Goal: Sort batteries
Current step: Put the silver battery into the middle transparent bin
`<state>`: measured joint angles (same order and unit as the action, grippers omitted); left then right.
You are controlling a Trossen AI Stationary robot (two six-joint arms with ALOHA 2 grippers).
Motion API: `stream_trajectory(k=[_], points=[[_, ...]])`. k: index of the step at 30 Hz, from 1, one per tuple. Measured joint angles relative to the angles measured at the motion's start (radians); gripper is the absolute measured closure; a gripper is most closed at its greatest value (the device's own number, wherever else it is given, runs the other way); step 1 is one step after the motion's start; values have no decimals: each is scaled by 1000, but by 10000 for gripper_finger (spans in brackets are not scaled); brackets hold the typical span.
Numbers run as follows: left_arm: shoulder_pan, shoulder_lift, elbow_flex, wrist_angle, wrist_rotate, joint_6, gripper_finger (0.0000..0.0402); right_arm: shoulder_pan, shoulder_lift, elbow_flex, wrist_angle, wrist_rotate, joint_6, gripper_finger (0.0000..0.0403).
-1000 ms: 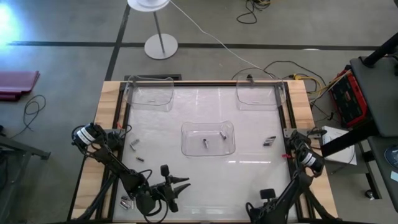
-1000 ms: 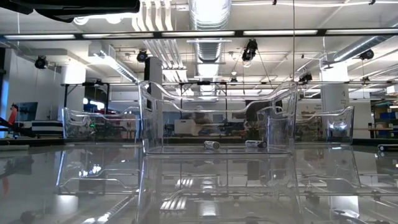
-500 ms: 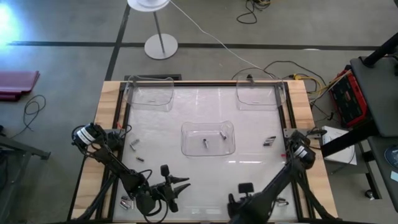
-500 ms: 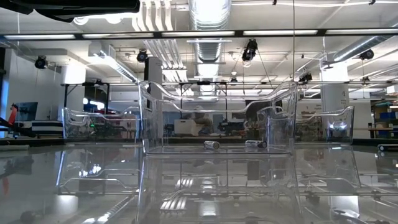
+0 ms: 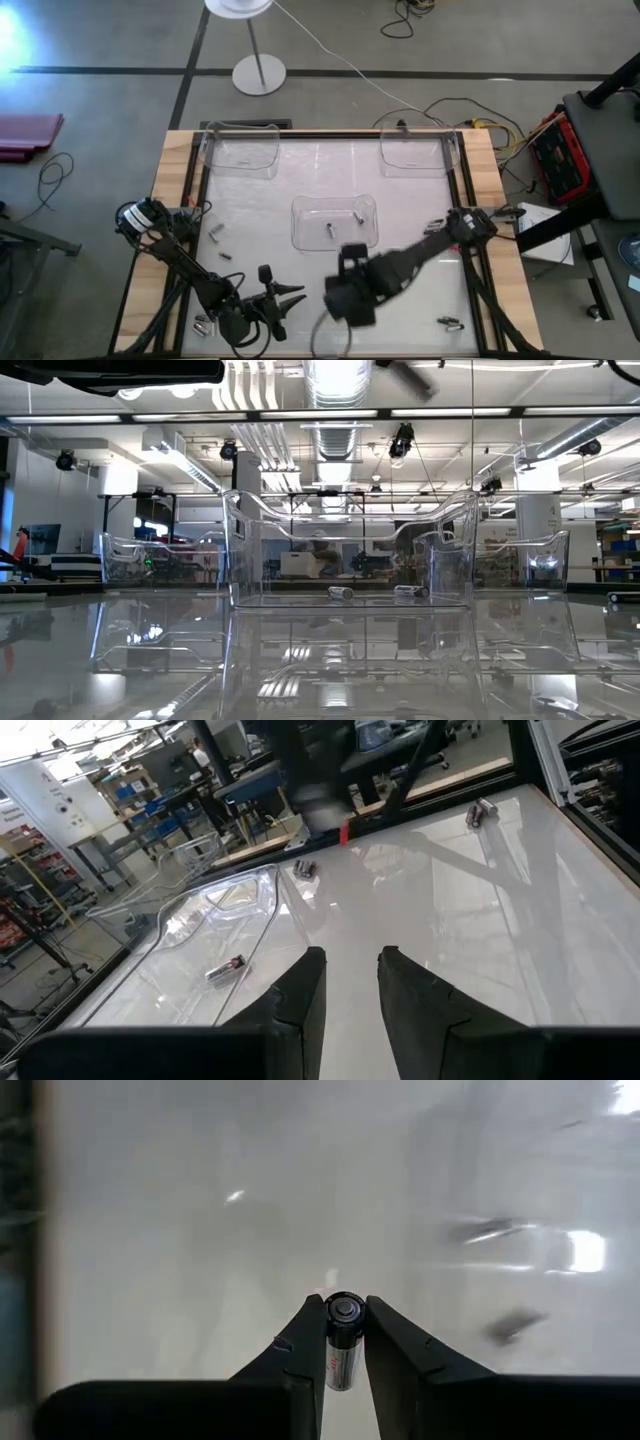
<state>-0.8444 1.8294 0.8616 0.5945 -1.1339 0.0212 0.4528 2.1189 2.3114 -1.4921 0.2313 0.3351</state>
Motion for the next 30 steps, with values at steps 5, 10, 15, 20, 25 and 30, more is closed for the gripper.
stream_trajectory(k=[5, 10, 15, 20, 25, 30], points=[[-1, 0, 0, -10, 0, 0, 326, -118, 0, -7, 1, 34, -96, 351], [-9, 0, 0, -9, 0, 0, 326, -210, 17, -42, 11, 32, -199, 355], [-73, -5, 14, 3, 0, 73, 326, -268, 40, -84, 19, 23, -332, 355], [-138, -5, 49, 6, -52, 136, 326, -338, 47, -161, 72, -59, -258, 354], [-158, -3, 54, 5, -58, 139, 326, -406, 48, -213, 87, -142, -1, 361], [-158, 6, 52, 0, -58, 139, 326, -459, 48, -241, 125, -187, 246, 358]])
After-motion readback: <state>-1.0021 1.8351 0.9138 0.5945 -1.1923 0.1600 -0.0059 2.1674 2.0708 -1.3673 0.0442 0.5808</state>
